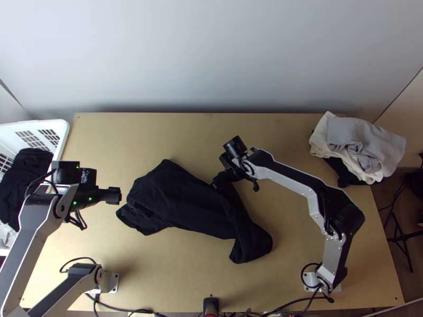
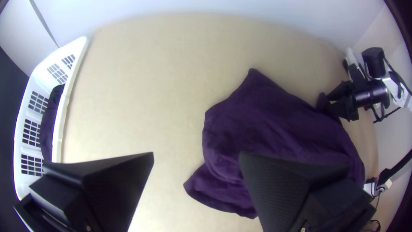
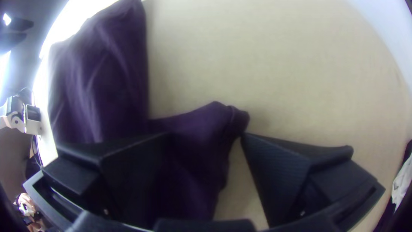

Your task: Fold the t-shirt

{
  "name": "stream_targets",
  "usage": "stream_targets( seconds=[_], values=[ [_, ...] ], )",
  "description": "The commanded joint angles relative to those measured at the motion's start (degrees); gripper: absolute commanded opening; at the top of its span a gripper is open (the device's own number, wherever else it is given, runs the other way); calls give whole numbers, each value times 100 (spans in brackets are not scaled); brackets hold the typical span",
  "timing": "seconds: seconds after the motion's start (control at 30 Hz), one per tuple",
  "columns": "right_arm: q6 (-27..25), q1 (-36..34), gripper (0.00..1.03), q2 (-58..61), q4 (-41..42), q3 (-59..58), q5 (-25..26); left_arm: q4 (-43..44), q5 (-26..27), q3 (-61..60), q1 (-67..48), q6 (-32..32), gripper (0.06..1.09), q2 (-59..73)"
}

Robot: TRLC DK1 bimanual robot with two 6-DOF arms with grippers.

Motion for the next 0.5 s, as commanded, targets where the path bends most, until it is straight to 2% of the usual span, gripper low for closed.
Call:
stream_targets(
  seconds=[0.0,0.1,0.13,0.33,0.47],
  values=[
    [-33,-25,44,166,-3,97,-63,42,8,13,19,21,102,39],
    [-129,-42,10,61,-3,97,-81,78,8,31,19,21,102,101],
    [-182,-42,3,17,-20,88,-72,95,8,31,19,21,102,118],
    [-182,-165,3,-616,-73,123,-72,245,16,48,-8,21,102,215],
    [-182,-271,3,-1117,-407,343,-72,324,25,48,-87,-14,102,277]
  ],
)
